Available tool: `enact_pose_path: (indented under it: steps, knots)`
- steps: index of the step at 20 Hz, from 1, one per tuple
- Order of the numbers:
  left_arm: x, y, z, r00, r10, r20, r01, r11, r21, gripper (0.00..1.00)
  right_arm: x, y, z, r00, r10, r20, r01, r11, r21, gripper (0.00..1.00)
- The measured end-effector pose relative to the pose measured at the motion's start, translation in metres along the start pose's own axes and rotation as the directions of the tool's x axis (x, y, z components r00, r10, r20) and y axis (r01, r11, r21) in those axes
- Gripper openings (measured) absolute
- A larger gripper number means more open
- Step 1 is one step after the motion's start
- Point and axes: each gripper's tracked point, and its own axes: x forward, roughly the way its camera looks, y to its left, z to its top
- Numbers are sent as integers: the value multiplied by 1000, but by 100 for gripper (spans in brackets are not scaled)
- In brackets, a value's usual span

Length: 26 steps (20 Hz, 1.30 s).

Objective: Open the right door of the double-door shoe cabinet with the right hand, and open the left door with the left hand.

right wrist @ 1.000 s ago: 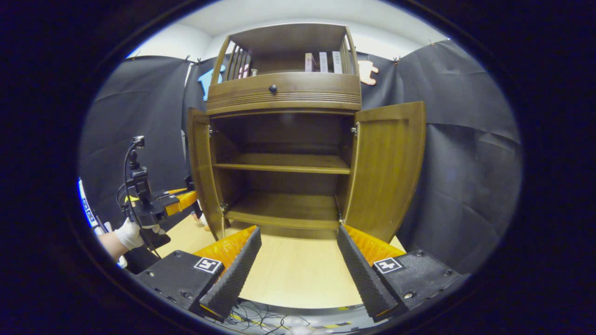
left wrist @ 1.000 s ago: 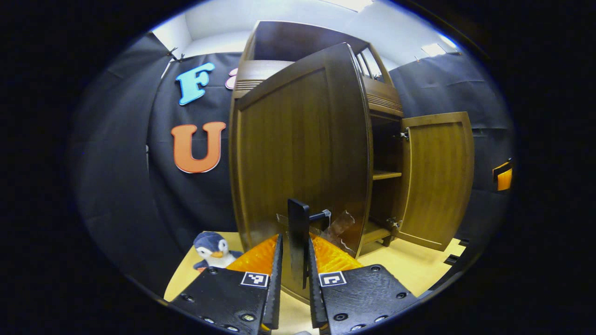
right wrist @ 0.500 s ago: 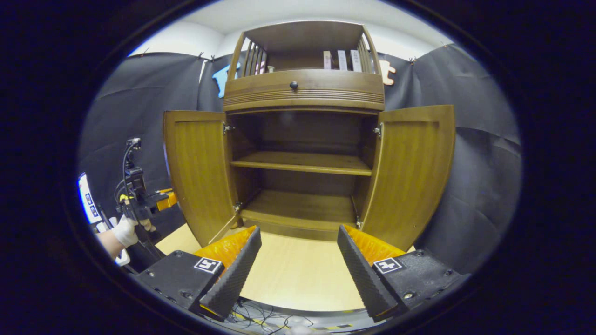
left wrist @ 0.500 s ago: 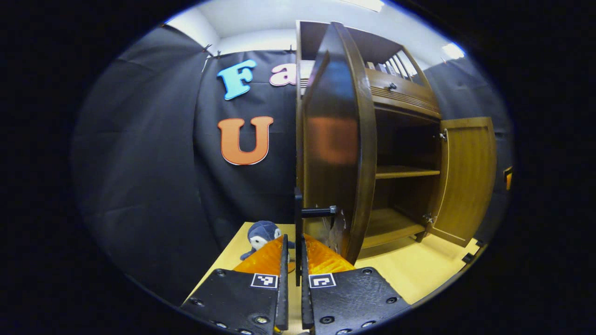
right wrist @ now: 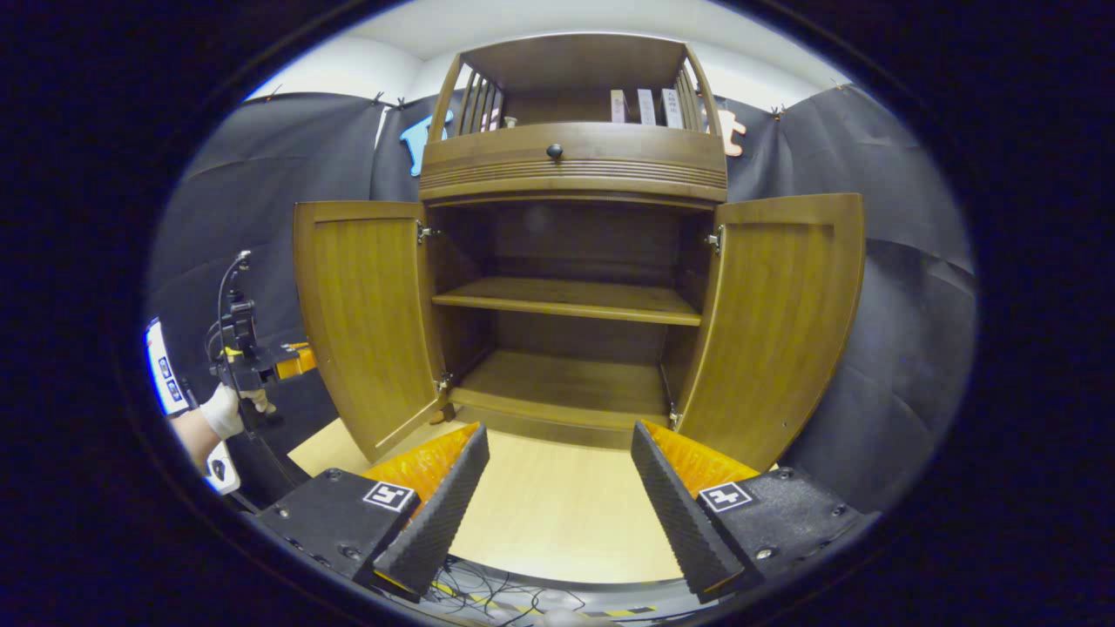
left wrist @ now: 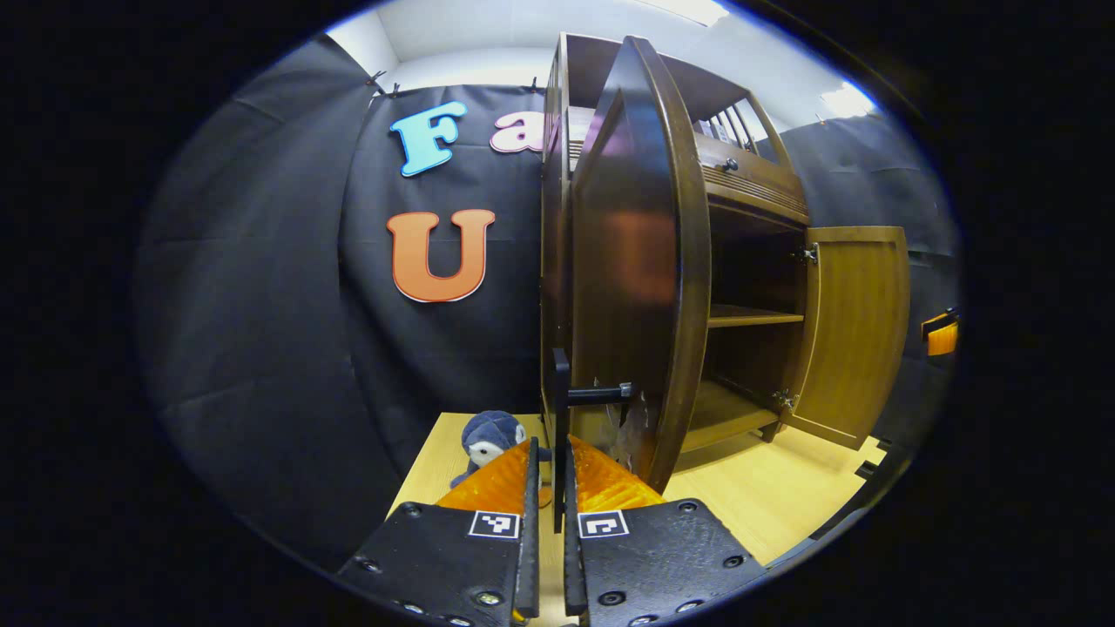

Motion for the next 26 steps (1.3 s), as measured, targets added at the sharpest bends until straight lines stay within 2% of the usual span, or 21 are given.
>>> enact_pose_path:
  steps: [5,8,12,14,17,18,19,22,23,26]
  knots:
    - [1,12,1,996,-84,-13,85,996,24,10,4,1,-3,1000,2,-19,-2,1000,2,100]
    - [3,11,1,987,-159,-12,159,987,27,11,5,5,-3,1000,6,-23,-7,1000,-13,100]
    - [7,10,3,970,-242,-7,242,970,-13,10,6,10,1,999,19,-26,-19,1000,-23,100]
    - [3,8,0,965,-261,-15,261,965,-29,10,6,10,2,999,21,-24,-22,999,-23,100]
    - [-1,9,-2,968,-247,-35,246,969,-22,11,5,7,1,999,23,-28,-23,999,-23,100]
    - [-6,11,-3,970,-240,-42,239,971,-17,26,5,7,0,999,24,-29,-24,999,-22,100]
    - [-9,13,-4,972,-228,-47,228,974,-10,36,6,7,-1,999,26,-30,-27,999,-20,100]
    - [-28,12,-9,972,-223,-74,223,975,-20,59,6,7,-2,999,40,-29,-41,999,-16,100]
    - [-32,16,-8,978,-197,-73,197,980,-10,61,6,7,-2,998,47,-29,-48,999,-16,100]
    - [-52,33,-8,988,-122,-92,121,993,-12,97,5,9,-1,997,70,-20,-71,997,-15,100]
